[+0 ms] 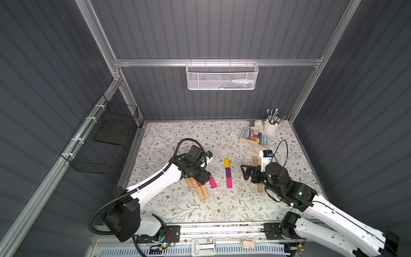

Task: Assemble the letter k with building blocks
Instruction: Pick up the building block from the center of the board.

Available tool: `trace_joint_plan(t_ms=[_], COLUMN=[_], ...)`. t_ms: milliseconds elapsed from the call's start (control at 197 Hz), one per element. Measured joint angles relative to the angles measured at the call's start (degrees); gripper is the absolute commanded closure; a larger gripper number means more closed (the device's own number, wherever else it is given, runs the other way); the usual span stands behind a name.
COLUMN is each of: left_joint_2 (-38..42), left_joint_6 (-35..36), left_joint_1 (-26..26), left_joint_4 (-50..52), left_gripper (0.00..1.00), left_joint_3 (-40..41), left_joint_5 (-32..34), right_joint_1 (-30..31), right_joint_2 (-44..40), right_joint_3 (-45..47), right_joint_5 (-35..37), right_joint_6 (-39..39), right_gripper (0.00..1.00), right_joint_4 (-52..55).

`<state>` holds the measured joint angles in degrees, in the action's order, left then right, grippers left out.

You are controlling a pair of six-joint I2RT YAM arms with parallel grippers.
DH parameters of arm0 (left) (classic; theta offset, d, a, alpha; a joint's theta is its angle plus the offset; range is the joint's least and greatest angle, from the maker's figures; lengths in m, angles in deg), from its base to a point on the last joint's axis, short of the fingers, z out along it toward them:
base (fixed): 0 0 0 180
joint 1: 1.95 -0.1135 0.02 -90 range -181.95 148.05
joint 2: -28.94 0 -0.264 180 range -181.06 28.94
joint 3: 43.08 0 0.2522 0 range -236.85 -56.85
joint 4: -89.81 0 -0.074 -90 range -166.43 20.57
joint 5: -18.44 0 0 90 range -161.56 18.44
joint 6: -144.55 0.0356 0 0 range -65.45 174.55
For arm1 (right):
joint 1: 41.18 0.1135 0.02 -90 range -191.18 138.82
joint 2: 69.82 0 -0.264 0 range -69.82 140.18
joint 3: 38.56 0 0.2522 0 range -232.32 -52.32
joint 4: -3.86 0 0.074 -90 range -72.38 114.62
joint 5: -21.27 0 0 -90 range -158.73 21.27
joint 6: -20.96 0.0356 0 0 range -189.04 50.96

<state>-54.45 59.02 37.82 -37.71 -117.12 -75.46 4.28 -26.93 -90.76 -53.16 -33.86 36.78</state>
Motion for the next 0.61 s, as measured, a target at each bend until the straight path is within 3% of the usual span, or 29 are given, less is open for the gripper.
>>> trace_joint_plan(t_ms=[254, 609], left_joint_2=[-11.91, -19.82], left_joint_6=[2.47, 3.89], left_joint_1=[0.42, 0.42], left_joint_4=[6.05, 7.8], left_gripper=[0.38, 0.52], left_joint_3=[-5.97, -8.55], left_joint_5=[2.78, 3.08], right_joint_1=[0.0, 0.0], right_joint_2=[-1.42, 0.96], right_joint_3=[2.08, 2.12], right_joint_5=[-4.11, -7.89], right_joint_6=[-3.8, -4.66], right_gripper=[0.01, 0.02], right_joint_4=[-1.97, -2.71])
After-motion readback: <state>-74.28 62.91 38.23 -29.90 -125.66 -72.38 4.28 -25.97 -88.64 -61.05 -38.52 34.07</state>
